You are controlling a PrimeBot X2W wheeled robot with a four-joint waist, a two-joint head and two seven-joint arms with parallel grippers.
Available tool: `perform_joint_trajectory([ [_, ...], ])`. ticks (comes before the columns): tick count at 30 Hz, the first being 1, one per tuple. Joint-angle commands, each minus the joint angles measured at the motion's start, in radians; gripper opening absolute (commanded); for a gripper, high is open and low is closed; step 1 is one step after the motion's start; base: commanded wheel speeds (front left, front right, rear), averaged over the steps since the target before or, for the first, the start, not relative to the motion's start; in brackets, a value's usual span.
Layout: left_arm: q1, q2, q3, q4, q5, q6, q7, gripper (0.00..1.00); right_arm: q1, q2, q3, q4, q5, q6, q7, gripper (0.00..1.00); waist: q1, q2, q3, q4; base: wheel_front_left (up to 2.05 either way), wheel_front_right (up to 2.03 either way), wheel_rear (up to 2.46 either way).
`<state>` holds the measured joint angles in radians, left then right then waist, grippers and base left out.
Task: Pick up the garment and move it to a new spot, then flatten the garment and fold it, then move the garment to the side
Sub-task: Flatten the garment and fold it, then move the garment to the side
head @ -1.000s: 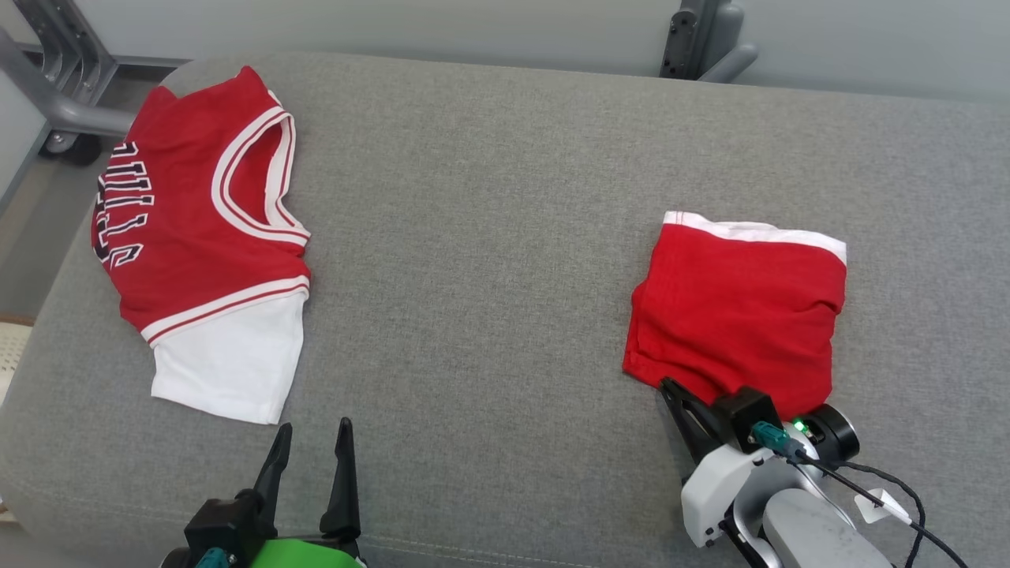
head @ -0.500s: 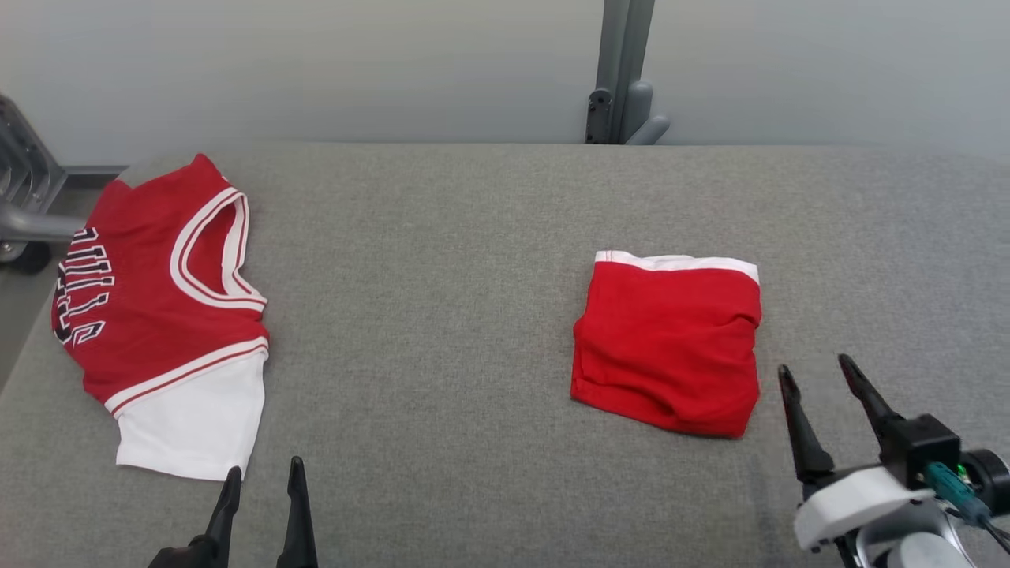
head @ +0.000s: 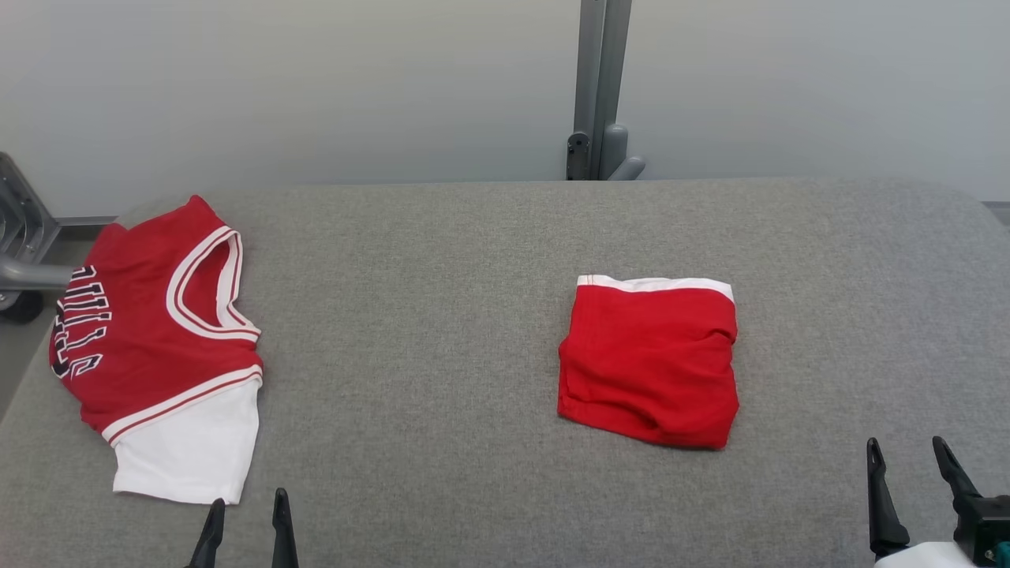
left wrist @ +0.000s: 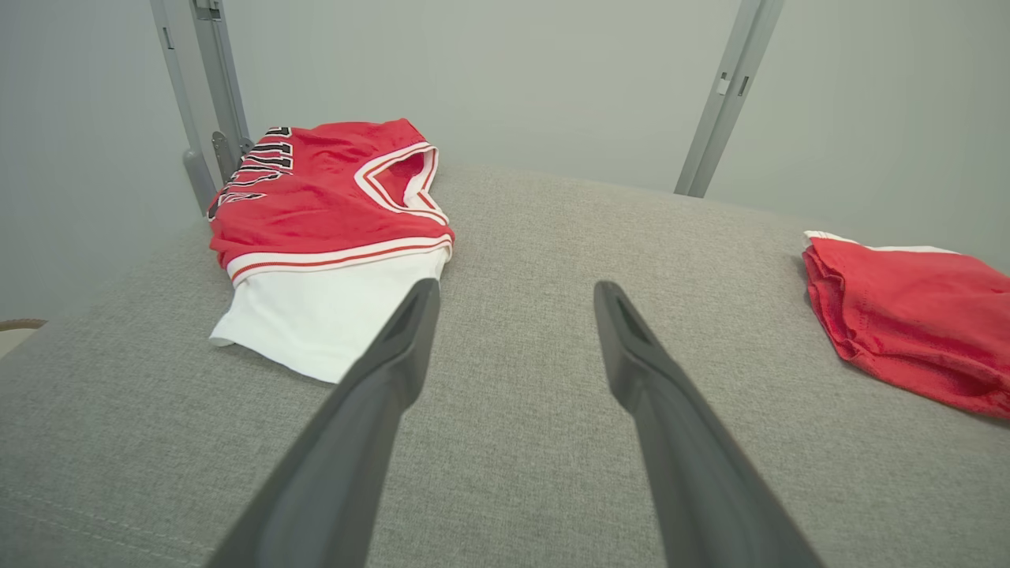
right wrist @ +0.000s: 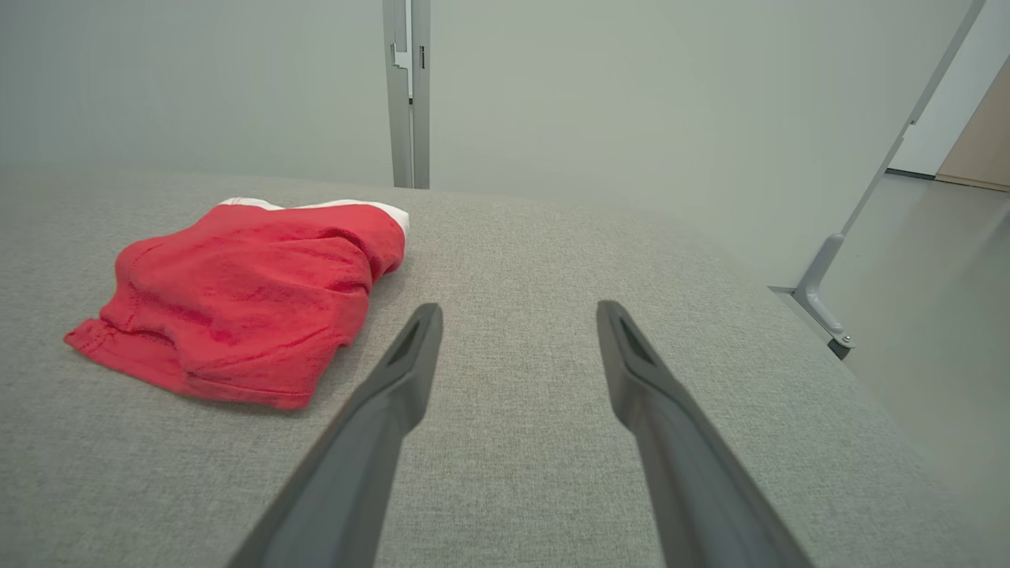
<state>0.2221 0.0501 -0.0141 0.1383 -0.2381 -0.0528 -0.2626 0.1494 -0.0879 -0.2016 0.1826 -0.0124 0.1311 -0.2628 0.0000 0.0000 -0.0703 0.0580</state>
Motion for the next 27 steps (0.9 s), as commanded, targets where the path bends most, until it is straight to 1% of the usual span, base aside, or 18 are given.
perform_joint_trajectory([
  [1, 0.013, 0.001, 0.003, 0.006, 0.007, -0.011, -0.003, 1.00, 0.014, 0.002, -0.008, 0.005, -0.009, -0.001, -0.003, 1.00, 0.0000, 0.0000, -0.003, 0.001, 0.00, 0.00, 0.00],
  [5, 0.003, 0.001, -0.006, 0.024, 0.018, -0.032, -0.003, 1.00, 0.003, 0.010, -0.007, 0.019, -0.009, -0.001, -0.003, 1.00, 0.0000, 0.0000, -0.002, 0.000, 0.00, 0.00, 0.00],
  [10, -0.013, 0.001, -0.008, 0.031, 0.014, -0.038, -0.003, 1.00, -0.006, 0.017, 0.003, 0.047, 0.005, -0.001, -0.003, 1.00, 0.0000, 0.0000, 0.003, 0.000, 0.00, 0.00, 0.00],
  [13, -0.020, 0.001, -0.009, 0.033, 0.008, -0.040, -0.003, 1.00, -0.031, 0.022, 0.011, 0.079, 0.035, -0.001, -0.003, 1.00, 0.0000, 0.0000, 0.013, -0.002, 0.00, 0.00, 0.00],
  [15, -0.024, 0.001, -0.014, 0.035, 0.005, -0.038, -0.003, 1.00, -0.064, 0.025, 0.032, 0.114, 0.079, -0.001, -0.003, 1.00, 0.0000, 0.0000, 0.022, -0.001, 0.00, 0.00, 0.00],
  [16, -0.028, 0.001, -0.021, 0.037, 0.005, -0.039, -0.003, 1.00, -0.083, 0.016, 0.056, 0.137, 0.102, -0.001, 0.004, 1.00, 0.0000, 0.0000, 0.030, 0.001, 0.00, 0.00, 0.00],
  [18, -0.036, 0.002, -0.029, 0.039, 0.002, -0.041, -0.003, 1.00, -0.135, -0.009, 0.102, 0.168, 0.164, -0.001, 0.062, 1.00, 0.0000, 0.0000, 0.044, 0.006, 0.00, 0.00, 0.00],
  [21, -0.054, 0.001, -0.040, 0.037, -0.004, -0.040, -0.003, 1.00, -0.232, -0.047, 0.178, 0.188, 0.262, -0.001, 0.212, 1.00, 0.0000, 0.0000, 0.087, 0.013, 0.00, 0.00, 0.00],
  [22, -0.067, 0.001, -0.046, 0.035, -0.004, -0.040, -0.003, 1.00, -0.272, -0.059, 0.185, 0.187, 0.291, -0.001, 0.255, 1.00, 0.0000, 0.0000, 0.110, 0.015, 0.00, 0.00, 0.00],
  [24, -0.089, 0.001, -0.060, 0.041, 0.006, -0.039, -0.003, 1.00, -0.340, -0.079, 0.219, 0.198, 0.331, -0.001, 0.346, 1.00, 0.0000, 0.0000, 0.145, 0.025, 0.00, 0.00, 0.00],
  [27, -0.119, 0.002, -0.068, 0.048, 0.003, -0.023, -0.003, 1.00, -0.426, -0.091, 0.250, 0.222, 0.363, -0.001, 0.432, 1.00, 0.0000, 0.0000, 0.179, 0.044, 0.00, 0.00, 0.00],
])
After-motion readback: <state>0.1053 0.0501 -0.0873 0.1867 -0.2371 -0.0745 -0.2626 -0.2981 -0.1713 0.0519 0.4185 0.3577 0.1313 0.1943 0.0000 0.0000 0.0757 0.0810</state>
